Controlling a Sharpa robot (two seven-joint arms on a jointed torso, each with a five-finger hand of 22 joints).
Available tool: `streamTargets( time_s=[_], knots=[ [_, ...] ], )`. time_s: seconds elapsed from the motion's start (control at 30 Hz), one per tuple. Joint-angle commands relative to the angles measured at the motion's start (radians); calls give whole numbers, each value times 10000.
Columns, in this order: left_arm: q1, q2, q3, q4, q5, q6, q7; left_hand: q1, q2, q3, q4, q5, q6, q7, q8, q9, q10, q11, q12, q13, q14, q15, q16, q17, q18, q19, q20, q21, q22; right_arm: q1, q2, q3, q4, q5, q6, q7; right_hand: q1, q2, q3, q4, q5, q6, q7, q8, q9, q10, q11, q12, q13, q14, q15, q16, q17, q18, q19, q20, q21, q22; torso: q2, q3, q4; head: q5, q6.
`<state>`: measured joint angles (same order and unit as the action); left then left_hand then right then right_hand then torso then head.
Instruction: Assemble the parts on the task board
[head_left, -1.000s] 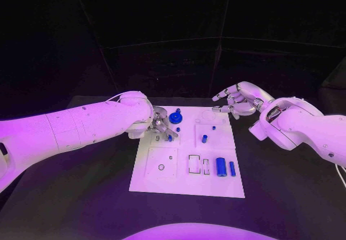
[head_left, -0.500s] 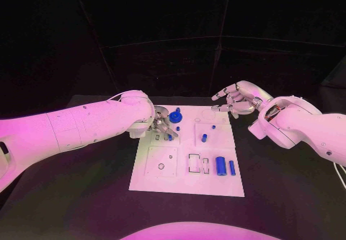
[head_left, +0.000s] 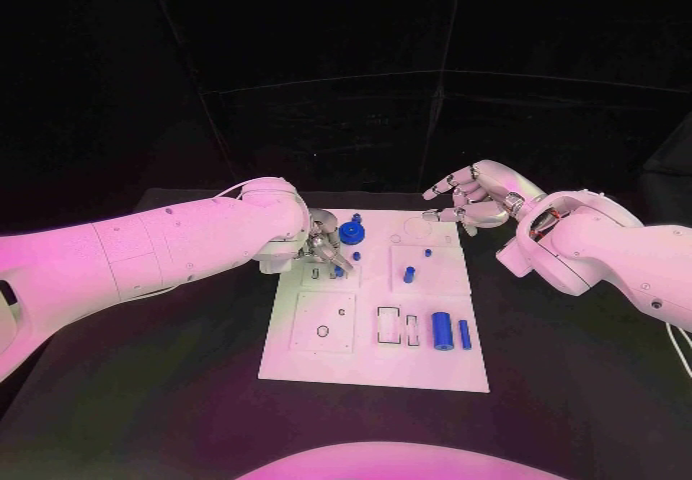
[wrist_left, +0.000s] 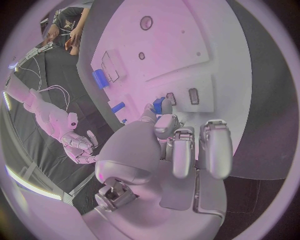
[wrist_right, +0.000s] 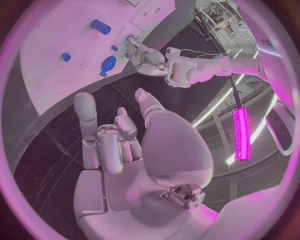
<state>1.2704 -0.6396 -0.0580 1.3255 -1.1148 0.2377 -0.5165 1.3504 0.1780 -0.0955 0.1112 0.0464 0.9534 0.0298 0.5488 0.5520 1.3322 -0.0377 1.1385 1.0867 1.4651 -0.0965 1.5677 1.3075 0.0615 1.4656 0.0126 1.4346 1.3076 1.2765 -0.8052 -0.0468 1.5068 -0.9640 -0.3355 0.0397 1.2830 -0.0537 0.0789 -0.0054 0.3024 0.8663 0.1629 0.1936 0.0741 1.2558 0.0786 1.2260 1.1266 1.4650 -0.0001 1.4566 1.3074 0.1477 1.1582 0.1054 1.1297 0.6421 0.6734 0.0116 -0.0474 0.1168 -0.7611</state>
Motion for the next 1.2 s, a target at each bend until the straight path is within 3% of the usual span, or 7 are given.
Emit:
streamTargets(
  time_s=[0.03, 0.13, 0.3, 0.33, 0.4, 0.47, 1.2],
  knots=[
    [-14, 14, -13, 26, 225, -35, -41, 648, 152, 641, -438, 161, -166, -7, -112, -3, -58, -53, -101, -47, 1057, -65, 30, 2633, -126, 215, -65, -48, 201, 22, 18, 7, -10, 30, 94, 4, 100, -2, -67, -15, 60, 22, -26, 57, -12, 18, -69, -43, -9, 481, -61, -35, 47, 132, -45, -57, -69, -8, -1, 0, 4, -9, -14],
    [-14, 0, -13, 46, 361, -104, -29, 640, -94, 1575, -778, 384, -226, 85, -216, -5, -113, 52, -235, -126, 1057, -4, 30, 2633, -128, 209, -27, -61, 201, 21, 29, 6, -26, 30, 112, 2, 118, 3, -64, -22, 75, 19, -27, 67, -13, 13, -70, -48, -17, 480, -63, -40, 43, 134, -50, -58, -82, -26, 1, 0, 1, -4, -14],
    [-15, -82, -13, 104, 696, -256, 5, -450, -1106, 4189, -1140, 446, -192, 137, -281, 111, -75, 110, -353, -208, 1057, 15, 30, 2633, -123, 204, 70, -91, 211, 21, 50, 6, -59, 30, 142, 1, 118, 3, -64, -22, 75, 19, -27, 67, -13, 13, -70, -48, -17, 480, -63, -40, 43, 134, -50, -58, -82, -26, -1, 2, 6, 0, -19],
    [-15, -109, -13, 123, 743, -304, 13, -1036, -1558, 5424, -1255, 469, -169, 149, -233, 220, -50, 151, -376, -231, 1057, 11, 30, 2633, -115, 201, 74, -108, 210, 21, 53, 6, -65, 30, 147, 1, 118, 3, -64, -22, 75, 19, -27, 67, -13, 13, -70, -48, -17, 480, -63, -40, 43, 134, -50, -58, -82, -26, 0, 1, 7, 1, -20],
    [-16, -180, -13, 172, 840, -446, 32, -1668, -1984, 6623, -1371, 453, -156, 143, -116, 396, -2, 119, -380, -244, 1057, 63, 30, 2633, -113, 202, 73, -126, 213, 20, 60, 6, -77, 30, 157, 1, 118, 3, -64, -22, 75, 19, -27, 67, -13, 13, -70, -48, -17, 480, -63, -40, 43, 134, -50, -58, -82, -26, 2, 1, 11, 3, -19],
    [-16, -254, -13, 223, 961, -622, 52, -1988, -2155, 7243, -1453, 443, -156, 136, -25, 522, 37, 110, -365, -235, 1057, 62, 30, 2633, -114, 207, 71, -129, 229, 20, 65, 6, -85, 30, 166, -2, 118, 3, -64, -22, 75, 19, -27, 67, -13, 13, -70, -48, -17, 480, -63, -40, 43, 134, -50, -58, -82, -26, 4, 4, 15, 9, -19],
    [-171, -926, -31, 933, 889, -2181, 156, -2468, -2435, 8224, -1704, 648, -168, 116, 238, 838, 135, 44, -315, -208, 1057, 33, 30, 2633, -128, 250, 39, -93, 326, 20, 76, 5, -136, 30, 210, -9, 121, 0, -68, -23, 83, 16, -27, 75, -14, 12, -70, -49, -19, 479, -64, -46, 35, 136, -52, -60, -92, -39, 2, 13, 10, 138, -65]
  ],
)
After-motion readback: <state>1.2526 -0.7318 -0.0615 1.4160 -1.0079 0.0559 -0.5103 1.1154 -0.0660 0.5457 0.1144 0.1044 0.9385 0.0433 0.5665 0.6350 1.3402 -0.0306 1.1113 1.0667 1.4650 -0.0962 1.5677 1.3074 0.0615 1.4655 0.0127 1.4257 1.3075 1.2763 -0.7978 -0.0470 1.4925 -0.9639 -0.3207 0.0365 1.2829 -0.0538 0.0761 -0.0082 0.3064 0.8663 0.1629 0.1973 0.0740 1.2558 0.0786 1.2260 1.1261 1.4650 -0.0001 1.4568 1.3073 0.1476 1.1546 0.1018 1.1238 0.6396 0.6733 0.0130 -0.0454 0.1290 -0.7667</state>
